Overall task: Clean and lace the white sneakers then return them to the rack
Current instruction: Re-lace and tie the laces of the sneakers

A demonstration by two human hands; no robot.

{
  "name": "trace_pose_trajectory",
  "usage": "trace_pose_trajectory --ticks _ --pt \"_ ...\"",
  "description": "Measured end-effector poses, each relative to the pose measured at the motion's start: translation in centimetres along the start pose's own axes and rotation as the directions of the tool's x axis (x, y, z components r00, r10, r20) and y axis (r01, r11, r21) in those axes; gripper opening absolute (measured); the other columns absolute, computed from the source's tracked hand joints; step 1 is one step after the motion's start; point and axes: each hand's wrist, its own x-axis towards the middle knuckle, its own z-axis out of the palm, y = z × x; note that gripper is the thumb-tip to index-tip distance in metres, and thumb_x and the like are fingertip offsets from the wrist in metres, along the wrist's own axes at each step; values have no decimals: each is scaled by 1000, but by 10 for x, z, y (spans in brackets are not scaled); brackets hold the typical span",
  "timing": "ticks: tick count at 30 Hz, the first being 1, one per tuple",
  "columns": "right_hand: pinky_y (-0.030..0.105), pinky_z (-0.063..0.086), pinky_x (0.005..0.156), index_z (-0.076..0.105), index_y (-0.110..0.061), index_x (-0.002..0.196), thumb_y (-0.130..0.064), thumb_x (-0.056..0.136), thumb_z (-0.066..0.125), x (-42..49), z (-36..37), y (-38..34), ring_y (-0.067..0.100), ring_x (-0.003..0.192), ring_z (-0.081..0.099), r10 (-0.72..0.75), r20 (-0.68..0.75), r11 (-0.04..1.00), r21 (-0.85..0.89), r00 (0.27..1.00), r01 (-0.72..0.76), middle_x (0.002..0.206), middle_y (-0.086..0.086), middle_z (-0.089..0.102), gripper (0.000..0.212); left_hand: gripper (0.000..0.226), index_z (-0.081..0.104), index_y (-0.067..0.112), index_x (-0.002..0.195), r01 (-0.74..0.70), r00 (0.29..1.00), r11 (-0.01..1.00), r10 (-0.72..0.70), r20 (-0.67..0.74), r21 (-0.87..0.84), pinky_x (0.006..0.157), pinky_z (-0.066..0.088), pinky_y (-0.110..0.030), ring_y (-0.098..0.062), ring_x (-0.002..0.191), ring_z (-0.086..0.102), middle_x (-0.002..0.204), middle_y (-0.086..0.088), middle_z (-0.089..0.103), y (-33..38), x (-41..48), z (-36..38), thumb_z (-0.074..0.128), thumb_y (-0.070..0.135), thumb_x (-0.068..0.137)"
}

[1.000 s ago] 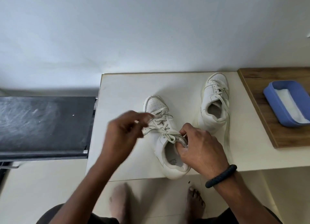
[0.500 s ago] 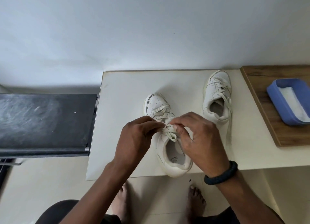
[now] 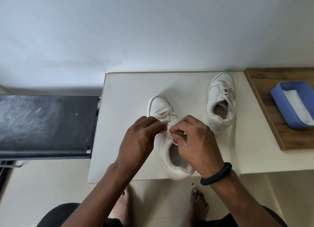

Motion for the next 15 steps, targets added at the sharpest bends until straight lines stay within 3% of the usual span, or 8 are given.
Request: trace_pose_trajectory --ticks 8,15 --pt "37 56 66 68 -21 75 -15 76 82 -1 3 2 16 77 62 -20 -44 1000 6 999 20 85 -10 62 16 14 73 13 92 -58 997 998 58 40 -7 66 52 -36 -21 77 59 88 4 69 -3 2 1 65 1 93" --pt "36 54 66 66 -19 77 -18 81 74 -4 8 2 18 77 60 -98 -101 994 -57 990 93 85 -8 62 9 13 69 14 94 -40 997 999 38 70 31 67 48 -32 -19 77 52 89 3 64 -2 1 3 62 3 95"
